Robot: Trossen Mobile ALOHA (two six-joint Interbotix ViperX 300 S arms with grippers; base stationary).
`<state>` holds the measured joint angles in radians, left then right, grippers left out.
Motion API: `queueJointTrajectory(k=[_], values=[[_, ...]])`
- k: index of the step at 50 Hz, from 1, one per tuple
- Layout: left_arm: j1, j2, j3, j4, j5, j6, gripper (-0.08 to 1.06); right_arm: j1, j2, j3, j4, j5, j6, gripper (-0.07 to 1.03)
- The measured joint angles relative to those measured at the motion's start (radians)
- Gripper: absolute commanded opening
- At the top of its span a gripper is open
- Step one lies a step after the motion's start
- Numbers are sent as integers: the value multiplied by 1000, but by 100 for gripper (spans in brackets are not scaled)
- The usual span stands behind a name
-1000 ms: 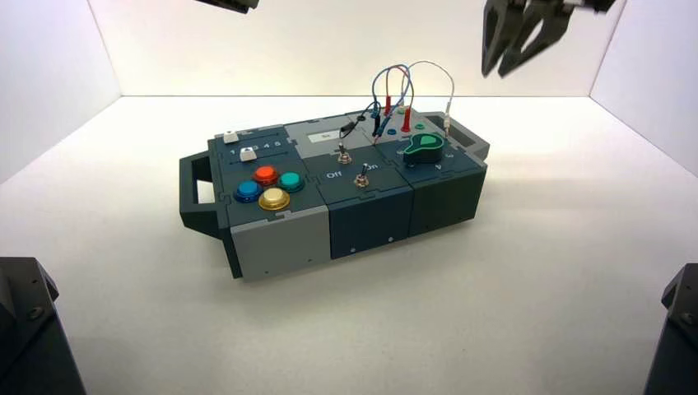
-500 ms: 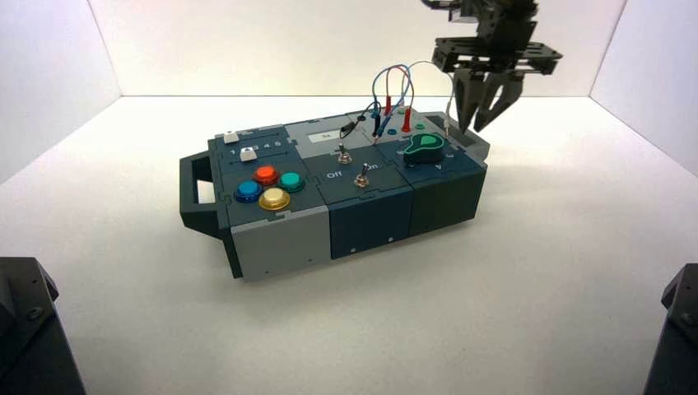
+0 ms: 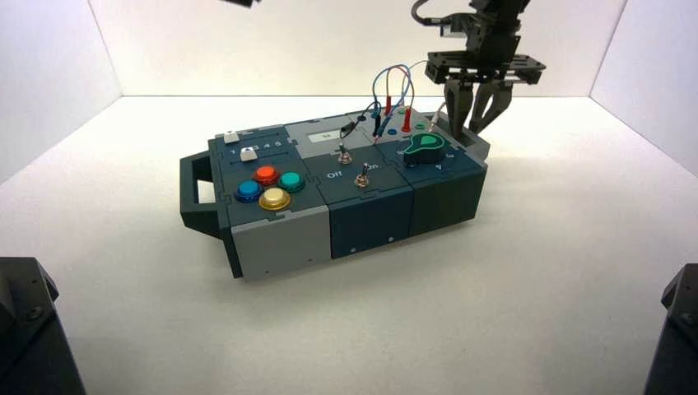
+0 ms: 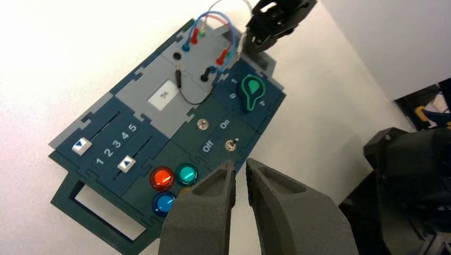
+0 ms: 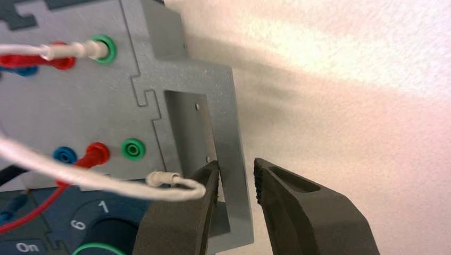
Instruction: Flip the top switch on with the left gripper.
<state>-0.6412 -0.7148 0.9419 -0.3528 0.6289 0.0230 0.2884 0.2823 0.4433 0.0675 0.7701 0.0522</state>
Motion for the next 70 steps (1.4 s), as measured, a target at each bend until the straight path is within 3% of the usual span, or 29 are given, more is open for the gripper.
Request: queueJointTrajectory(k=[3,9,13,17,25,49,63,70], values=[[2,23,-9,0,3,0,13,0,6,0,0,0,0,31],[2,67,-25,0,11,0,13,2,23,-3,0,3,-17,8],[2,95,-31,0,12,0,12,3,28,-9,0,6,-32,4],[2,133,-40,0,15,0,3,2,34,-17,5,14,-44,-2],[2,216,-61,0,18,3,-3,2,38,-28,8,34,-54,-2],[2,446,-141,-11,17,2,-3,2,49,-60,8,61,-54,-2],[2,594,-190,-86,-8,-35,-3,2,52,-71,8,61,-54,-2],[2,649,-195,-97,-29,-41,-3,2,52,-71,8,61,-55,-2]])
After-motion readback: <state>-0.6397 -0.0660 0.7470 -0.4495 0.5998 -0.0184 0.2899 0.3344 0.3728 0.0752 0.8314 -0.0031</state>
